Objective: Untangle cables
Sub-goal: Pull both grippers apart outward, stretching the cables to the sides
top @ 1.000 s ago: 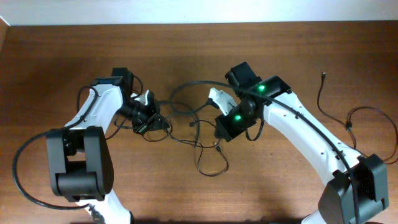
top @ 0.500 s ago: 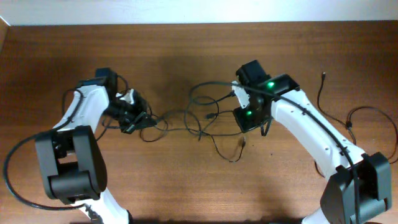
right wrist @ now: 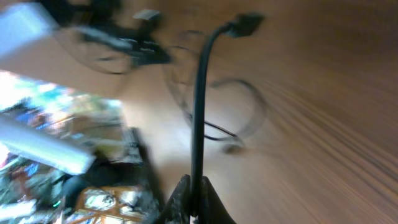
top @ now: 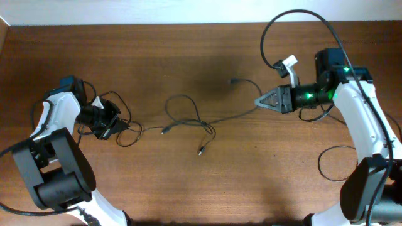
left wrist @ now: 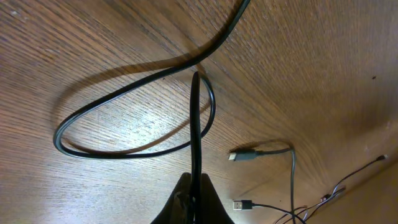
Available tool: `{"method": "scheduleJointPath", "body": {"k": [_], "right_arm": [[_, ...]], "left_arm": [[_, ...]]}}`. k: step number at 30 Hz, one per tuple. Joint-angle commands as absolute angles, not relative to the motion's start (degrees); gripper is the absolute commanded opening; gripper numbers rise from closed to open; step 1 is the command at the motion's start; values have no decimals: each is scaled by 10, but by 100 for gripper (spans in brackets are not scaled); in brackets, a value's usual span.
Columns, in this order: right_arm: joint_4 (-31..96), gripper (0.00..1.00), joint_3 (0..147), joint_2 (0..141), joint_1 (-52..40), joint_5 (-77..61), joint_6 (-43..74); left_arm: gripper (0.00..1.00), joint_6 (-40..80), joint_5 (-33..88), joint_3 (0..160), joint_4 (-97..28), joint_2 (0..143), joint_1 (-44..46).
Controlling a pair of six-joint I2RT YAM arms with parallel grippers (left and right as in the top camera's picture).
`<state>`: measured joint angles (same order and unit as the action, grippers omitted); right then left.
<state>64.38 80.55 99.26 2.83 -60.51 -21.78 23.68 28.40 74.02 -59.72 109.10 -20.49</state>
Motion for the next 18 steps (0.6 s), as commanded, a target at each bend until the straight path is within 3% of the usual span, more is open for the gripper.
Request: {"method": "scheduleJointPath", "body": {"k": [1, 6, 10, 14, 18], "right_arm": [[648, 4, 802, 987, 73, -410, -117], [669, 4, 834, 987, 194, -404, -4], [765, 4, 996, 986, 296, -419, -6], [778, 4, 1152, 982, 316, -401, -6], [775, 4, 1191, 982, 316, -335, -6]], "left_arm": [[0, 244, 269, 737, -592, 1100, -207], [0, 249, 272, 737, -590, 1100, -243], [0, 283, 383, 737, -572, 1100, -362], [0, 283, 379, 737, -564, 1100, -426], [0, 282, 377, 737, -559, 1100, -432]]}}
